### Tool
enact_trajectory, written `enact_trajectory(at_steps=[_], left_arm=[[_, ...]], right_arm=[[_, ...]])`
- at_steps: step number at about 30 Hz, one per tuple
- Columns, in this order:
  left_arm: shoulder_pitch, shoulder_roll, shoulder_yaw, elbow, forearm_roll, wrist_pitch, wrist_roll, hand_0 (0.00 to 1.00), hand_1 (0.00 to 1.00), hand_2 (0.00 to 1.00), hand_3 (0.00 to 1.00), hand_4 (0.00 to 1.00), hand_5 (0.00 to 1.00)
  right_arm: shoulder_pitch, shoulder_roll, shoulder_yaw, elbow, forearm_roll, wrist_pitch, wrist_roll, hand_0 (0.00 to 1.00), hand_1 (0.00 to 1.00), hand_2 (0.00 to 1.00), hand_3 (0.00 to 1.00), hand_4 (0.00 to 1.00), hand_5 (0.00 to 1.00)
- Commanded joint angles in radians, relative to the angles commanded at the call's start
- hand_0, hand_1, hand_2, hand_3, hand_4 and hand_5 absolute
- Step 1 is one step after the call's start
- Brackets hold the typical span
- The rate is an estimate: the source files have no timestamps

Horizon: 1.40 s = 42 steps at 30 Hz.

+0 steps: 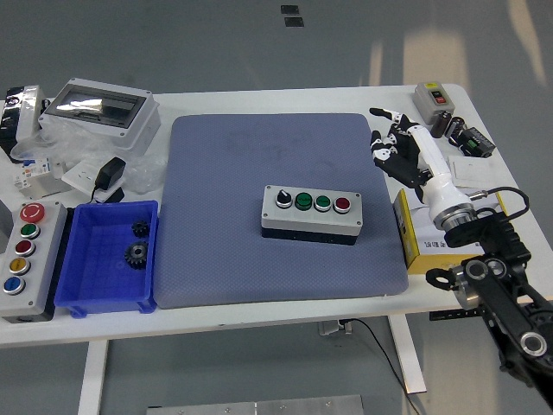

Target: Pick up the button,place it on the desk,press the button,press the button

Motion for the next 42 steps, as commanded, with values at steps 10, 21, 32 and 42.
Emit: enact_trajectory(at_steps=[10, 21, 32, 42], left_arm=[[-0.008, 0.003, 0.008, 0.002, -0.011, 0.009, -0.003, 0.628, 0.571, 0.505, 0.581, 0.55, 0.125], [-0.021, 0.007, -0.007, -0.002, -0.004, 0.018, 0.01, 0.629, 0.573, 0.518, 0.582, 0.554, 0.113], [-0.022, 0.016, -0.022, -0.011, -0.007, 0.02, 0.029, 0.63, 0.574, 0.524, 0.584, 0.555, 0.119], [-0.023, 0.028, -0.023, -0.007, 0.009, 0.023, 0.018, 0.631, 0.575, 0.525, 0.584, 0.561, 0.128]], right_arm=[[-0.041, -0.003, 0.029, -0.05, 0.121, -0.139, 0.252, 0.583, 0.623, 0.651, 0.667, 0.622, 0.422], [-0.086, -0.021, 0.103, -0.055, 0.488, -0.018, 0.368, 0.788, 0.736, 0.765, 0.693, 0.683, 0.561], [-0.075, -0.028, 0.104, -0.075, 0.603, -0.021, 0.318, 0.787, 0.732, 0.754, 0.684, 0.675, 0.541], [-0.058, -0.048, 0.078, -0.078, 0.602, -0.02, 0.287, 0.781, 0.727, 0.75, 0.686, 0.676, 0.546]])
